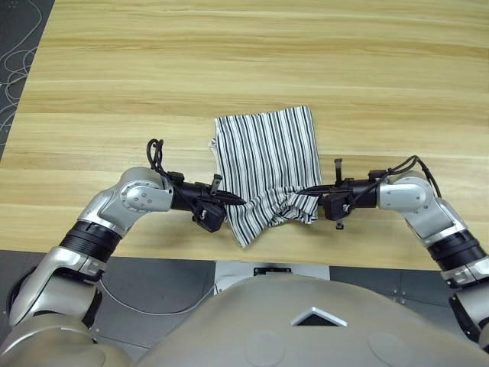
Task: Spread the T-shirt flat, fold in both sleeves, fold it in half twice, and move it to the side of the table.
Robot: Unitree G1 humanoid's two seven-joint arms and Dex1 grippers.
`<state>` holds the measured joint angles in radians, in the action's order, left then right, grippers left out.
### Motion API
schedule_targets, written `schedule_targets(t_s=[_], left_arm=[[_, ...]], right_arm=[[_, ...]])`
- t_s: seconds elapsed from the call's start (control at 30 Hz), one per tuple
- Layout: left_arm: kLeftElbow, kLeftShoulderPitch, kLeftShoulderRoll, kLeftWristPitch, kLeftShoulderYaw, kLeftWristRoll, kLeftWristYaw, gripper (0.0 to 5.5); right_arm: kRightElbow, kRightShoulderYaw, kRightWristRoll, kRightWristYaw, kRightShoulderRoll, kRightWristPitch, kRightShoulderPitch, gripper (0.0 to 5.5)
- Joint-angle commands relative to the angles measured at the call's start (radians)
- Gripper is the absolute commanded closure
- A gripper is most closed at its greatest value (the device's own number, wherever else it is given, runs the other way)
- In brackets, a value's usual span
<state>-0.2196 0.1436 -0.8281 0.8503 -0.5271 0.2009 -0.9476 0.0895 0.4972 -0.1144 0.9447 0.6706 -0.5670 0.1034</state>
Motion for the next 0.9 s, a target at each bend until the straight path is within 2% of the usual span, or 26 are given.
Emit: schedule_targets(t_s=[0.03, 0.17, 0.37, 0.47, 0.73, 0.9], left_arm=[[0.018, -0.005, 0.0, -0.015, -0.002, -0.016, -0.018, 5.38], [0.129, -0.052, -0.035, -0.203, -0.014, -0.15, -0.125, 5.38], [0.422, -0.115, -0.175, -0.567, 0.004, -0.411, -0.349, 5.38], [0.481, -0.105, -0.175, -0.671, 0.041, -0.483, -0.368, 5.38], [0.308, -0.058, -0.013, -0.634, 0.106, -0.359, -0.231, 5.38], [0.219, -0.055, 0.027, -0.588, 0.13, -0.318, -0.216, 5.38]], right_arm=[[-0.021, -0.008, 0.0, 0.007, 0.002, -0.002, 0.003, 5.4], [-0.078, -0.008, 0.085, 0.087, 0.033, 0.064, 0.001, 5.4], [-0.266, -0.024, 0.311, 0.269, 0.117, 0.332, -0.035, 5.4], [-0.299, -0.051, 0.359, 0.278, 0.105, 0.395, -0.031, 5.4], [-0.198, -0.098, 0.253, 0.119, -0.025, 0.339, 0.007, 5.4], [-0.095, -0.122, 0.176, 0.016, -0.103, 0.293, 0.059, 5.4]])
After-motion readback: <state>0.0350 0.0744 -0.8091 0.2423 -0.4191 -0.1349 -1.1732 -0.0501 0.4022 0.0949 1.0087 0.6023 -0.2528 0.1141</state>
